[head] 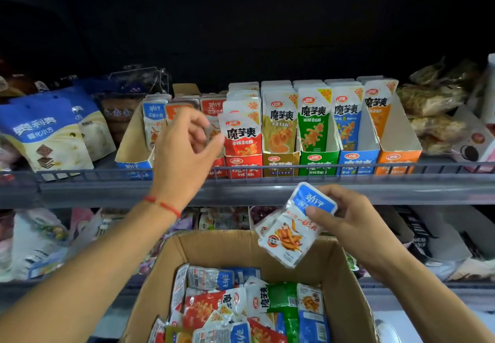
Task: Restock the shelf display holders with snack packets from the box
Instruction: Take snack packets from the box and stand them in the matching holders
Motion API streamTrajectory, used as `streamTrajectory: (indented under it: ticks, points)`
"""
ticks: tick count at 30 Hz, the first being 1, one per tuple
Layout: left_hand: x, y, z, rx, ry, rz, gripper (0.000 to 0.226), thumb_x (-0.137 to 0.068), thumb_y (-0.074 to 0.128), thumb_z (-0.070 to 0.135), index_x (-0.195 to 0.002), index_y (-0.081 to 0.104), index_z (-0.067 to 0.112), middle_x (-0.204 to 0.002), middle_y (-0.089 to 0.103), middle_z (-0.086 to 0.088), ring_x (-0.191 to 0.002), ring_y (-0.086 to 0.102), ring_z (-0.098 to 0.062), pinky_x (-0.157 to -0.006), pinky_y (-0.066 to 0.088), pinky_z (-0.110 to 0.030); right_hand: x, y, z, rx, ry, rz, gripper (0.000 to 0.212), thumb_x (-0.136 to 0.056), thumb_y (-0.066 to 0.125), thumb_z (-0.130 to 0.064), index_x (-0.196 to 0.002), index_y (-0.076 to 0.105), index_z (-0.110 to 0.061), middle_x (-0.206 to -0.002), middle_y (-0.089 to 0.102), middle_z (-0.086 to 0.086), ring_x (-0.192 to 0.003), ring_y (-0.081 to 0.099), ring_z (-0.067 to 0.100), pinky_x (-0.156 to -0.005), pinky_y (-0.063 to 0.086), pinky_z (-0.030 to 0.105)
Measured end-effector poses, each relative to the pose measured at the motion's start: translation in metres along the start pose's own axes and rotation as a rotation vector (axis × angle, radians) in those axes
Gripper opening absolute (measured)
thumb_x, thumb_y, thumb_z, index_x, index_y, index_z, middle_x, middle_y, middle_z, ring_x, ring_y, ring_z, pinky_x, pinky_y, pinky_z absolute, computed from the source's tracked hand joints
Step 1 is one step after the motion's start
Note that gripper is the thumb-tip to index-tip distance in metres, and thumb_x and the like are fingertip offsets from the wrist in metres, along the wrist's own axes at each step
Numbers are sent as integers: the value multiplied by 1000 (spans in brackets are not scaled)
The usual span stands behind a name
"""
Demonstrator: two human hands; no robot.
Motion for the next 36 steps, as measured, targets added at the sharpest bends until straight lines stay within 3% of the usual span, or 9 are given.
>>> streamTrajectory:
  ticks: [2, 4, 6, 9, 15, 22, 26, 30, 36]
  points:
    - [46, 11, 2, 108, -79, -337, 38, -84, 74, 45, -113, 59, 26, -99, 65, 10, -86, 63, -1, -76, 56, -21, 1, 8, -6, -66, 0, -42, 14, -94, 69, -15, -107, 66, -11, -96, 79, 3, -91, 77, 17, -86, 61, 40]
    - [87, 29, 1, 218, -253, -793, 69, -74, 72, 68, -131, 54, 33, -119, 68, 16, -102, 65, 5, -89, 58, -25, 2, 20, -10, -111, -14, -65, 16, -94, 69, -13, -109, 67, -10, -96, 79, 4, -90, 77, 19, -81, 62, 34]
    - [105, 41, -8, 310, -338, -952, 63, -76, 79, 58, -128, 57, 32, -118, 72, 14, -103, 69, 2, -93, 59, -32, 2, 30, -13, -126, -26, -43, 17, -92, 71, -11, -109, 67, -11, -96, 79, 5, -88, 77, 19, -75, 62, 28]
    - [96, 36, -24, 228, -309, -848, 29, -88, 78, 26, -113, 64, 29, -104, 75, 10, -92, 72, 1, -85, 62, -34, -1, 43, -15, -135, -47, -36, 28, -89, 73, -6, -115, 66, -12, -101, 78, 6, -92, 76, 21, -79, 63, 33]
    - [85, 9, -54, 234, -256, -793, 28, -92, 74, 18, -117, 66, 27, -105, 75, 11, -97, 69, 3, -88, 59, -32, -20, 73, -48, 130, -105, -153, 32, -86, 79, -12, -115, 66, -20, -101, 78, -8, -92, 76, 9, -83, 62, 29]
    - [62, -39, -84, 347, -409, -227, 31, -82, 81, 13, -106, 72, 30, -95, 78, 12, -86, 73, 0, -76, 62, -28, -57, 130, -134, 531, -398, -56, 29, -87, 80, -27, -113, 67, -31, -101, 71, -18, -94, 67, -5, -83, 56, 18]
    - [45, -69, -106, 502, -530, 20, 34, -81, 83, 13, -99, 65, 35, -90, 77, 17, -82, 72, 2, -70, 58, -19, -90, 163, -185, 544, -493, -56, 23, -89, 79, -24, -108, 67, -27, -100, 73, -10, -91, 69, 4, -82, 60, 34]
    - [35, -95, -136, 539, -685, 252, 36, -82, 83, 23, -111, 63, 31, -100, 75, 7, -86, 71, -3, -82, 62, -39, -141, 185, -228, 569, -532, 11, 30, -87, 81, -25, -114, 67, -26, -104, 72, -7, -97, 69, 9, -82, 58, 31]
    - [30, -107, -150, 593, -787, 261, 31, -89, 73, 12, -110, 61, 31, -101, 74, 8, -93, 72, -13, -89, 60, -47, -217, 222, -251, 751, -391, -36, 43, -92, 75, -23, -133, 60, -28, -123, 65, -1, -98, 64, 14, -64, 46, 21]
Point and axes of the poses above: each hand's wrist, its own x-axis away from the middle knuckle, its own y-axis out of the palm, z = x × y, the point moved 3 cm from there along -x, towards the middle knuckle
